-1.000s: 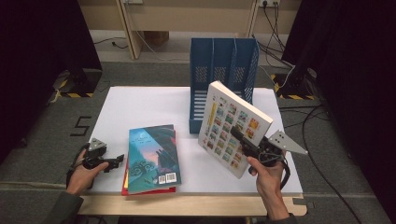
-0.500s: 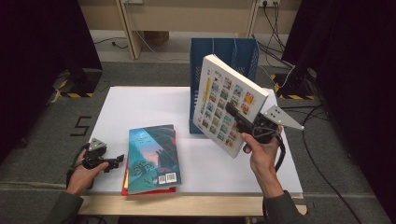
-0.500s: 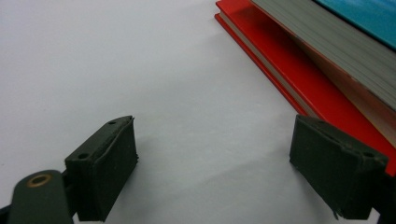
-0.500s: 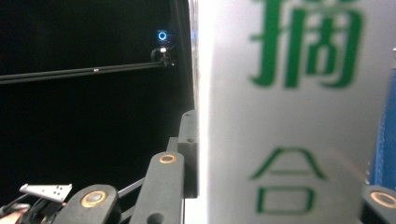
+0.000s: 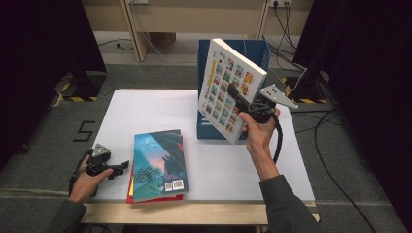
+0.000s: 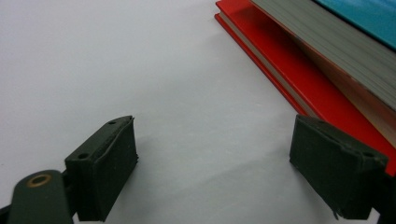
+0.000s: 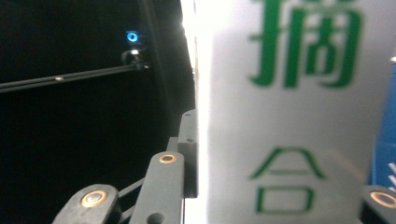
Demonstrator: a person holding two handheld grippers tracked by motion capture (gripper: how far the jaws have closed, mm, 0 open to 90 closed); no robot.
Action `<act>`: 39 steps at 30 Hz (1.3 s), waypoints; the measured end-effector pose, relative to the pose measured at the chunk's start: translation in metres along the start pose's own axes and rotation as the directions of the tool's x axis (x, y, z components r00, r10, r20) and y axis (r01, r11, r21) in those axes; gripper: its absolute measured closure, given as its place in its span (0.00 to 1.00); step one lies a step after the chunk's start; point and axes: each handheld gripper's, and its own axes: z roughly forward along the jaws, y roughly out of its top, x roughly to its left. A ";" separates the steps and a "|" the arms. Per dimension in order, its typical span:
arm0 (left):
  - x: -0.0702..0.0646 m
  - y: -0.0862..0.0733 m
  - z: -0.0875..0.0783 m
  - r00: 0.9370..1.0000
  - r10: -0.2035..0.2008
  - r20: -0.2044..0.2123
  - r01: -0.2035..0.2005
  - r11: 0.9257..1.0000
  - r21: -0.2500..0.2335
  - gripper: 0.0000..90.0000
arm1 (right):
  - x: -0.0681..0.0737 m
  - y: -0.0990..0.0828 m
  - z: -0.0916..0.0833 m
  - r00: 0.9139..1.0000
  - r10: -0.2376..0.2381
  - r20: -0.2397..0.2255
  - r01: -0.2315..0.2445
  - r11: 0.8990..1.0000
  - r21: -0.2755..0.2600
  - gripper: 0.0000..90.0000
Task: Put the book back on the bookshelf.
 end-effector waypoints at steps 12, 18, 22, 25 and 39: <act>0.000 0.000 0.000 1.000 0.002 0.000 -0.002 1.000 -0.001 0.16 | -0.009 -0.002 0.046 0.994 -0.060 0.087 0.059 0.998 0.024 0.82; 0.000 0.000 0.000 1.000 0.002 0.001 -0.002 1.000 -0.001 0.16 | -0.014 -0.005 0.063 0.991 -0.044 0.126 0.041 0.999 0.029 0.82; 0.000 0.000 0.000 1.000 0.001 0.001 -0.001 1.000 -0.001 0.16 | -0.017 -0.006 0.071 0.988 -0.042 0.147 0.038 0.999 0.030 0.82; 0.000 0.000 0.000 1.000 0.002 0.000 -0.002 1.000 -0.001 0.16 | -0.020 -0.007 0.077 0.986 -0.035 0.162 0.029 0.999 0.040 0.82; 0.000 0.000 0.000 1.000 0.003 -0.001 -0.003 1.000 -0.001 0.16 | -0.015 -0.021 0.114 0.981 -0.009 0.191 -0.002 0.998 0.055 0.82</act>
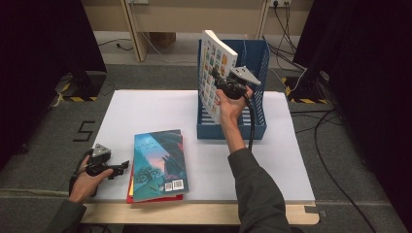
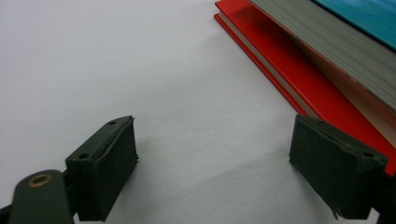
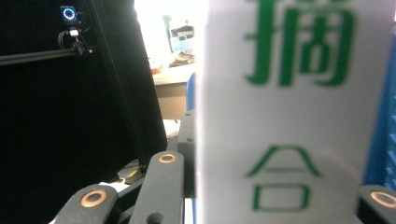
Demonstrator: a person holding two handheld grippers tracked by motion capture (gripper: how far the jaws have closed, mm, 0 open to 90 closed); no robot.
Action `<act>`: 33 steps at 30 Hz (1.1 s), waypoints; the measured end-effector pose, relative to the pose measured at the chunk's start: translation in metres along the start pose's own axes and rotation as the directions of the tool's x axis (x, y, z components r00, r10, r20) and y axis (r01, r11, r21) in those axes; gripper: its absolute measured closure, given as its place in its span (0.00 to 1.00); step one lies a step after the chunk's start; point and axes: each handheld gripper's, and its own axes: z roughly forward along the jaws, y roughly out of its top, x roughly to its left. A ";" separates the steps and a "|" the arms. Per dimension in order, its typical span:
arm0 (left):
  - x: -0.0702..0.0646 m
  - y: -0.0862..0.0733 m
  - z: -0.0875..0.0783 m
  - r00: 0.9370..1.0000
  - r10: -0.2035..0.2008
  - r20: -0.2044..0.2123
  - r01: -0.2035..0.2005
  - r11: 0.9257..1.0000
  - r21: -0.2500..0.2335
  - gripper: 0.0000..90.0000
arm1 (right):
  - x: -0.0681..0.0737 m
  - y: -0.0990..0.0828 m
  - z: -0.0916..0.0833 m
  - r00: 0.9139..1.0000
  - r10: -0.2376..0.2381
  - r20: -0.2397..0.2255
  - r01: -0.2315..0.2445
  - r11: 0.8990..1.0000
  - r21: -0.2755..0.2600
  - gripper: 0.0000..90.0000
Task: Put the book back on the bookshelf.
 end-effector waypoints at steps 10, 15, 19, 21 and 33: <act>0.000 0.000 0.000 1.000 0.002 0.000 -0.002 1.000 -0.001 0.16 | 0.010 -0.010 0.025 0.999 -0.028 0.023 0.028 0.999 0.020 0.82; 0.000 0.000 0.000 1.000 0.005 0.000 -0.005 1.000 -0.001 0.16 | 0.010 -0.016 0.035 0.999 -0.018 0.042 0.017 1.000 0.023 0.82; -0.001 0.000 0.000 1.000 0.003 -0.001 -0.003 1.000 -0.003 0.16 | 0.009 -0.022 0.042 0.998 -0.029 0.063 0.027 0.999 0.030 0.82; -0.001 0.000 0.000 1.000 0.006 -0.001 -0.006 1.000 -0.001 0.16 | 0.008 -0.025 0.046 0.997 -0.021 0.073 0.019 0.999 0.038 0.82; -0.001 0.000 0.000 1.000 0.004 0.001 -0.004 1.000 -0.003 0.16 | 0.008 -0.034 0.052 0.996 -0.053 0.078 0.050 0.998 0.046 0.82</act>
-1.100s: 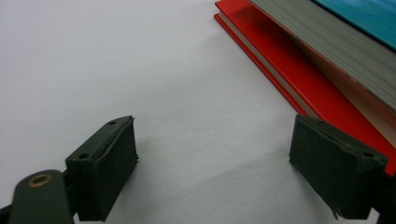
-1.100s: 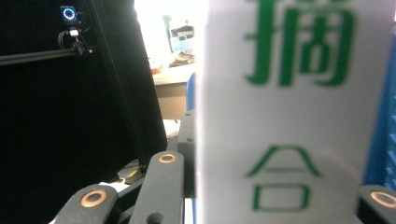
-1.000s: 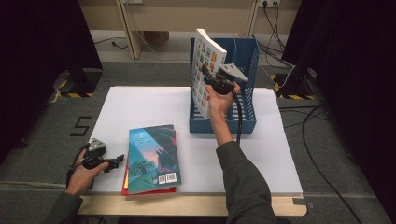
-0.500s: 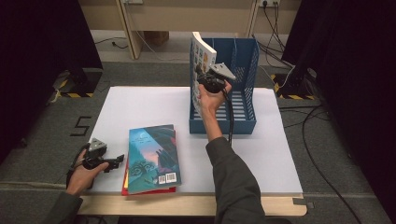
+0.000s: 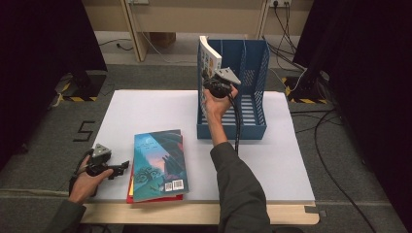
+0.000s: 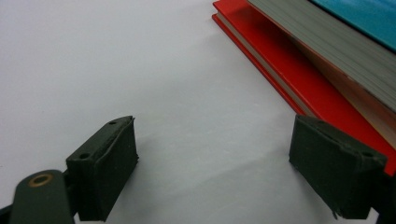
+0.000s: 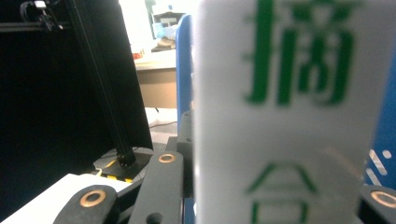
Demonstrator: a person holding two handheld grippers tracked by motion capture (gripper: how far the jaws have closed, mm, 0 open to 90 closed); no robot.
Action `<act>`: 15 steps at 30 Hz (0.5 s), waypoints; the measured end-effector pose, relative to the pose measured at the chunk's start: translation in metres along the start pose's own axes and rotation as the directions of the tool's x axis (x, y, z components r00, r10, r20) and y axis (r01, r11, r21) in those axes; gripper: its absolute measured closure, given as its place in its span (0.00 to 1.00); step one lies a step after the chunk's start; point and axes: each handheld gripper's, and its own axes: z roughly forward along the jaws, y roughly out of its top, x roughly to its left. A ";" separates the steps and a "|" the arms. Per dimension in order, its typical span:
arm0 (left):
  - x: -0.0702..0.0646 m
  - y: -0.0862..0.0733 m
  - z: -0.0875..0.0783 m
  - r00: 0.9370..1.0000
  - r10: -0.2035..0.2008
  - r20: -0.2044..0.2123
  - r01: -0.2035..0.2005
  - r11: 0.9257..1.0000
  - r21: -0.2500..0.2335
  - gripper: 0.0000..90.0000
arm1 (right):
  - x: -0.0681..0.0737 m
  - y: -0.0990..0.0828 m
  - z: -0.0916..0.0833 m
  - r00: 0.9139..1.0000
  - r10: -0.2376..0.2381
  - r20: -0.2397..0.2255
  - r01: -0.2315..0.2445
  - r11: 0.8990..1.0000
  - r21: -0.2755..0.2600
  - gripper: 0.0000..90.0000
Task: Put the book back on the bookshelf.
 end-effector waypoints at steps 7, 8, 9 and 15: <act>0.000 0.000 0.000 1.000 0.003 0.001 -0.003 1.000 0.001 0.16 | -0.002 -0.011 0.003 1.000 0.006 0.020 -0.006 0.999 0.035 0.81; 0.000 0.000 0.000 1.000 0.003 0.001 -0.003 1.000 0.002 0.16 | -0.002 -0.014 0.004 1.000 0.005 0.019 -0.006 0.999 0.046 0.81; 0.000 0.000 0.000 1.000 0.003 0.001 -0.003 1.000 0.001 0.16 | -0.002 -0.016 0.004 1.000 0.007 0.022 -0.008 0.999 0.053 0.81; 0.000 0.000 0.000 1.000 0.003 0.001 -0.003 1.000 0.002 0.16 | -0.002 -0.017 0.004 1.000 -0.020 0.012 0.019 0.997 0.074 0.81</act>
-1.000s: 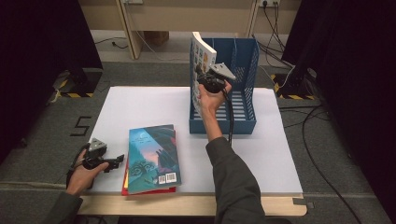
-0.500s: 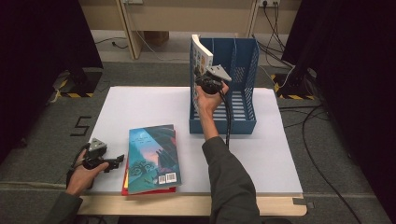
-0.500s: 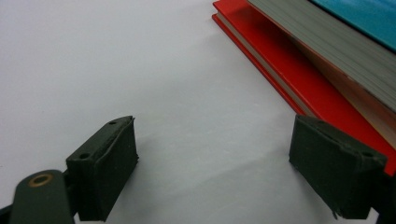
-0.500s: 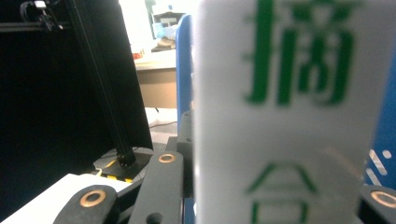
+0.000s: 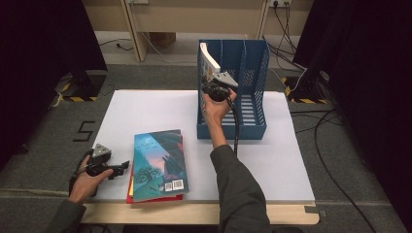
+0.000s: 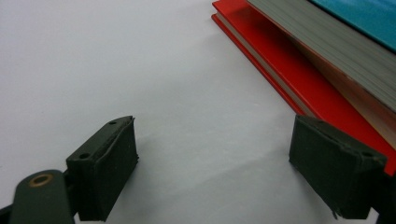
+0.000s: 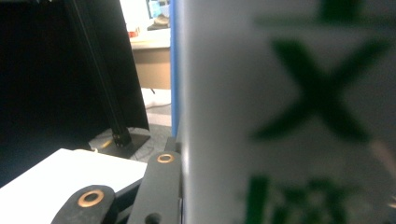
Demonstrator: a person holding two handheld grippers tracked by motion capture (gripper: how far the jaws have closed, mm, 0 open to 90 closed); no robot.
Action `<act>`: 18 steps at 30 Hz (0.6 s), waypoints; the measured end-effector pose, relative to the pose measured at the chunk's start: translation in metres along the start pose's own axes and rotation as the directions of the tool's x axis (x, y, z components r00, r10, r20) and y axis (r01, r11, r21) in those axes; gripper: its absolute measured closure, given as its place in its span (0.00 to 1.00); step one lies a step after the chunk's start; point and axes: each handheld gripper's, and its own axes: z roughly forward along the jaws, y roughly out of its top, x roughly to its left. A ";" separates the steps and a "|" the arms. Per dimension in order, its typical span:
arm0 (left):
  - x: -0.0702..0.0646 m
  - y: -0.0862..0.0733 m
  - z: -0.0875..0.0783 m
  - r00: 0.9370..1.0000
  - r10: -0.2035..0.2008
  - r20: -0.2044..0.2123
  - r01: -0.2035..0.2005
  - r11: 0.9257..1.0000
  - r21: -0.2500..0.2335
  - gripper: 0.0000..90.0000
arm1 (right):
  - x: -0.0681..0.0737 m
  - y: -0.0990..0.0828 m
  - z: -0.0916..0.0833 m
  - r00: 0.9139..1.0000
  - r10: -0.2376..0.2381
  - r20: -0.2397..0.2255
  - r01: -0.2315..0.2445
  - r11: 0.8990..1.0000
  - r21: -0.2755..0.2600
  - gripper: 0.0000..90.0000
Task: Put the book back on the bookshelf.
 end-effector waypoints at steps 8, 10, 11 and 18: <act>0.000 0.000 0.000 1.000 0.001 0.000 -0.001 1.000 0.000 0.16 | 0.002 -0.004 -0.007 0.999 -0.040 -0.020 0.040 0.999 0.017 0.80; 0.000 0.000 0.000 1.000 0.001 -0.001 -0.001 1.000 0.000 0.16 | 0.001 -0.005 -0.012 0.998 -0.061 -0.032 0.062 0.998 0.028 0.79; 0.000 0.000 0.000 1.000 0.001 -0.001 -0.001 1.000 0.000 0.16 | 0.001 -0.006 -0.014 0.997 -0.064 -0.037 0.065 0.998 0.019 0.78; 0.000 0.000 0.000 1.000 0.000 0.000 0.000 1.000 0.000 0.16 | -0.001 -0.004 -0.027 0.994 -0.058 -0.088 0.060 0.998 0.022 0.70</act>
